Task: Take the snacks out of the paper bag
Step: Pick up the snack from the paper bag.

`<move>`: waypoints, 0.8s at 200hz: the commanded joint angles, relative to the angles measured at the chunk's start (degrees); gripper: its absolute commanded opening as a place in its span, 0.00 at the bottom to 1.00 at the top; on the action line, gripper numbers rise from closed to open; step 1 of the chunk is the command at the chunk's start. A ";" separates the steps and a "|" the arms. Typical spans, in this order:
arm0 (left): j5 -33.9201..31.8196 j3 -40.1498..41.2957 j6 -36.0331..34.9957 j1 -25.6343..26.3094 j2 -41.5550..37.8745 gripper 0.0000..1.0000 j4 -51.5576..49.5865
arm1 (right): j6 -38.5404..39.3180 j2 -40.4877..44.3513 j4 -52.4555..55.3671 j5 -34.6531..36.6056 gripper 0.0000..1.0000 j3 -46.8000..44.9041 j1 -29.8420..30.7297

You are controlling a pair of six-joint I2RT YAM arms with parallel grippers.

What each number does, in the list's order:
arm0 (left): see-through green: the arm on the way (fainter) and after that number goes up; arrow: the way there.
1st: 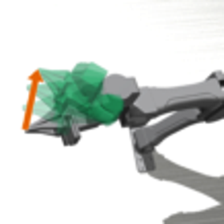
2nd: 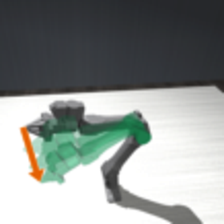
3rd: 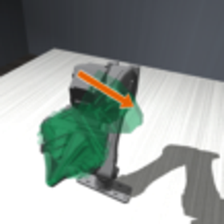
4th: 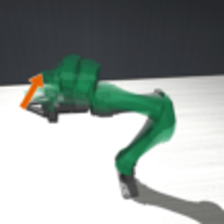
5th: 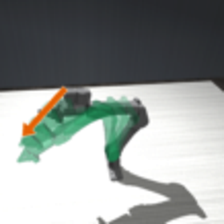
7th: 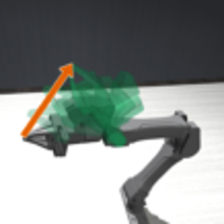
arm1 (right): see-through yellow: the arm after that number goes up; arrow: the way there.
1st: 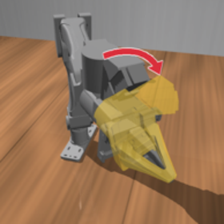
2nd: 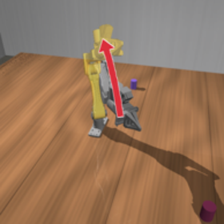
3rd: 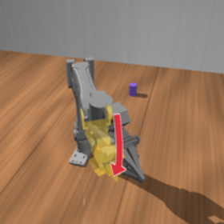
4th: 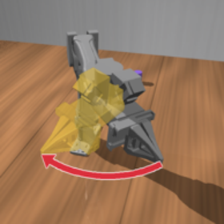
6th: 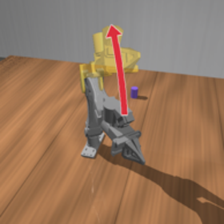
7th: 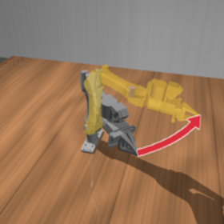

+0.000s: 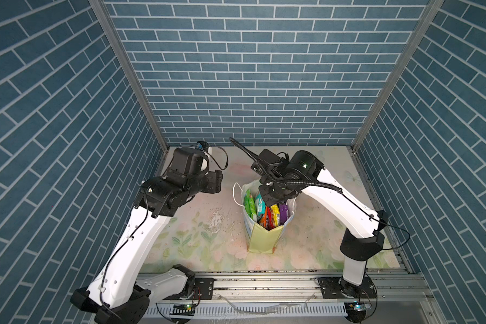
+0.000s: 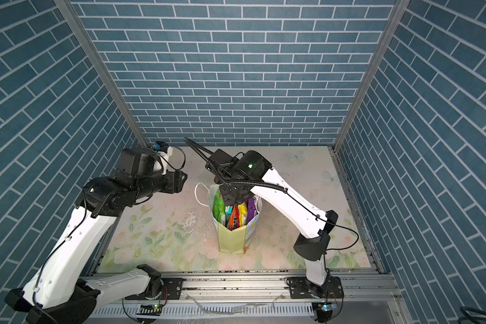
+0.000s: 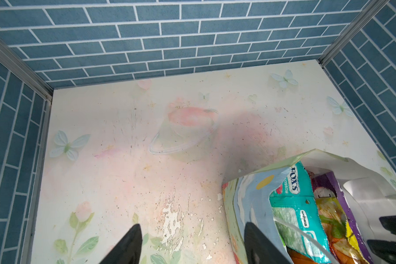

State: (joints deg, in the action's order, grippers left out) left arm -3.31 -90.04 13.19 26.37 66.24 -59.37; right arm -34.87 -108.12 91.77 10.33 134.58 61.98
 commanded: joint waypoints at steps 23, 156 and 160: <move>0.92 1.23 -0.16 -0.44 -0.72 0.73 -0.04 | -3.27 -0.25 4.65 1.28 0.31 -2.32 -1.15; 1.90 4.52 0.34 -0.44 -2.44 0.72 1.81 | -2.66 -0.60 -0.55 -0.93 0.28 -8.02 -2.56; 1.90 4.52 0.33 -0.44 -2.47 0.72 1.84 | -2.59 -0.75 -0.69 -1.06 0.28 -8.11 -2.56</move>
State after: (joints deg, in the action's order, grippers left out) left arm -2.00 -86.35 13.30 26.35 64.55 -58.26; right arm -35.79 -108.12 91.13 9.91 127.42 59.72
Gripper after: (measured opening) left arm 0.725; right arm 0.284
